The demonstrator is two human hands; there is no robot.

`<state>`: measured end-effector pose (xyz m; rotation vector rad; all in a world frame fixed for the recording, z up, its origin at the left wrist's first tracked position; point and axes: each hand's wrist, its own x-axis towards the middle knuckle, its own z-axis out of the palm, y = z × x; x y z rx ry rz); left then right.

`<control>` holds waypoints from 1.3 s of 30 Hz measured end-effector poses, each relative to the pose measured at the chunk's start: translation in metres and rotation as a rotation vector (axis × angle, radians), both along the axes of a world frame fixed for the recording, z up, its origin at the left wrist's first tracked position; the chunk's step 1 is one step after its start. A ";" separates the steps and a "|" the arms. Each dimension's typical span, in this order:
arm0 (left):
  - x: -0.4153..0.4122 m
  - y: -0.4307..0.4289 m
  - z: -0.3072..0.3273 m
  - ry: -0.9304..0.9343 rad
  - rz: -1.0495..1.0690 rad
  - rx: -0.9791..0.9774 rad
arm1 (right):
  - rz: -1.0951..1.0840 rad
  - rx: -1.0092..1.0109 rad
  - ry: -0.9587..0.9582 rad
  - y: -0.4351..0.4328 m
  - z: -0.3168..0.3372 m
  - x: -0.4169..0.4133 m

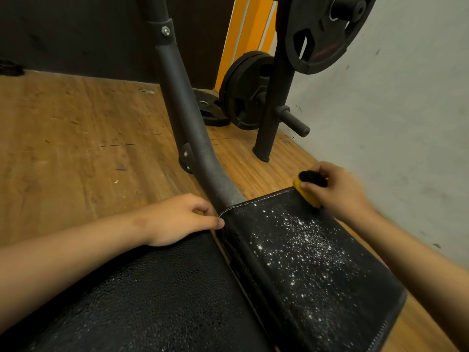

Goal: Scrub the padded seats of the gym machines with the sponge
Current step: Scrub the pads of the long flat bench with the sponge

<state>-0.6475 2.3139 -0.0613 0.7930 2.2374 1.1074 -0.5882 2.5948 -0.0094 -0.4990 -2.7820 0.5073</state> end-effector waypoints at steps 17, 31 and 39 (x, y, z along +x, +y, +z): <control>-0.002 0.001 -0.002 0.006 -0.028 0.025 | 0.158 0.000 -0.010 -0.049 0.003 -0.004; -0.005 0.001 -0.005 0.009 -0.004 0.024 | 0.212 -0.065 0.071 -0.063 -0.007 0.034; -0.006 0.000 -0.006 -0.031 -0.009 0.024 | 0.452 -0.172 -0.030 -0.073 -0.004 0.085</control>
